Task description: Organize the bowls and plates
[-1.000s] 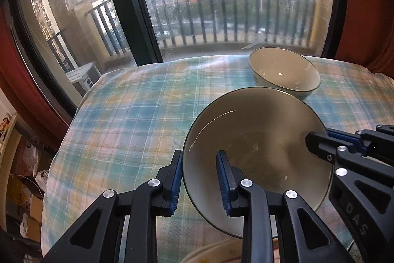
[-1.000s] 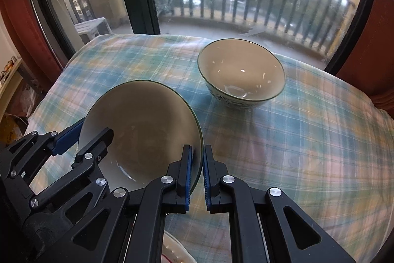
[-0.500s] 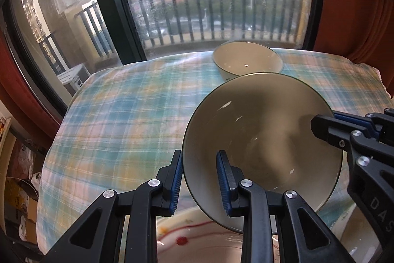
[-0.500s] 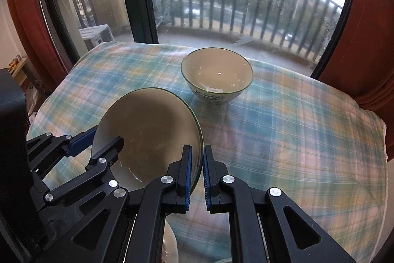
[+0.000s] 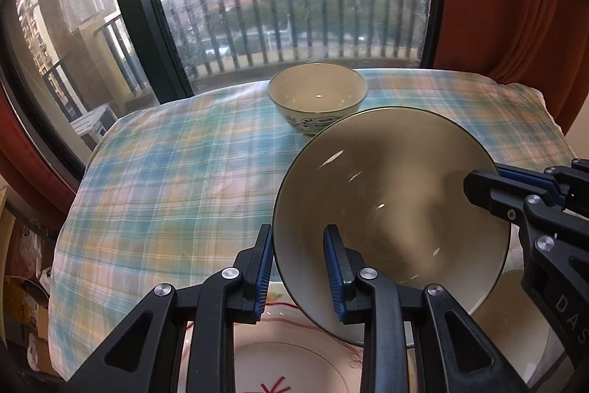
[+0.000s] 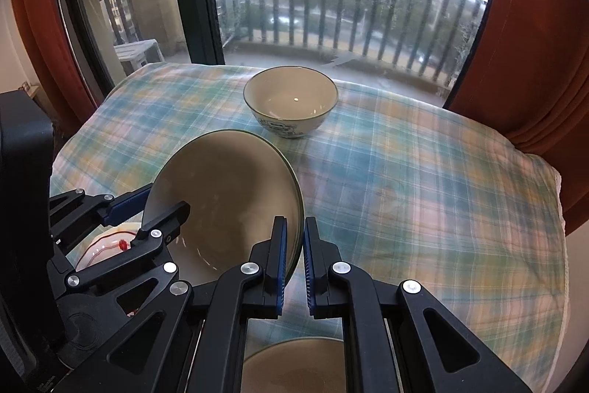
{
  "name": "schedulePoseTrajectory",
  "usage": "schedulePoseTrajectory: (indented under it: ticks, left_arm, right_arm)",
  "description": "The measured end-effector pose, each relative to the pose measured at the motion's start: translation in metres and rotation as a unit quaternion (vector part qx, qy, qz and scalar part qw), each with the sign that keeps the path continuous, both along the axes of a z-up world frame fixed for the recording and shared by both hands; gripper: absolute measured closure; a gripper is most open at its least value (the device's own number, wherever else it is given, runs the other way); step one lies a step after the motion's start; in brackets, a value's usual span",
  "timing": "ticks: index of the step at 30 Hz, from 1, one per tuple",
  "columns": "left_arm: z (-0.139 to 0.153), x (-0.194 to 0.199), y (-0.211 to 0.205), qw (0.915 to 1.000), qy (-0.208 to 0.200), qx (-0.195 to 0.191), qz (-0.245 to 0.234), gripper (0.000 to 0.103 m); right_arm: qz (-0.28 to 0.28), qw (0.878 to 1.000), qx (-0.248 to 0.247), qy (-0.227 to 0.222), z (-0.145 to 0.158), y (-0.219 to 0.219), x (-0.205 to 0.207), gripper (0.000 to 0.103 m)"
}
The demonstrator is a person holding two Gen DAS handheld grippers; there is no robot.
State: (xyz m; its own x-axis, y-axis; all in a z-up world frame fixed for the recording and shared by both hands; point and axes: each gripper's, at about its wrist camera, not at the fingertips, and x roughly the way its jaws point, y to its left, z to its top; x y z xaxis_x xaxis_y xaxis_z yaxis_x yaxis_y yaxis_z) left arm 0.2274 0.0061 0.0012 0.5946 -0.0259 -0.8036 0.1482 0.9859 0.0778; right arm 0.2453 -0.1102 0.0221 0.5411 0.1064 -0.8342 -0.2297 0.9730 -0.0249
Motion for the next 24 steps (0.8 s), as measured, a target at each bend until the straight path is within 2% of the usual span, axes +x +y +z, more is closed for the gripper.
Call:
schedulePoseTrajectory:
  ticks: [15,24]
  left_arm:
    - [0.017,-0.022,-0.021,0.9993,-0.021,-0.008,-0.029,0.077]
    - [0.023,-0.04,-0.037,0.9982,-0.023,-0.012,-0.054,0.077]
  right_arm:
    - [-0.019,1.0,0.016,-0.011,0.015,-0.03,-0.031,0.092]
    - [-0.028,0.999,0.008,-0.015,0.02,-0.045,-0.054,0.092]
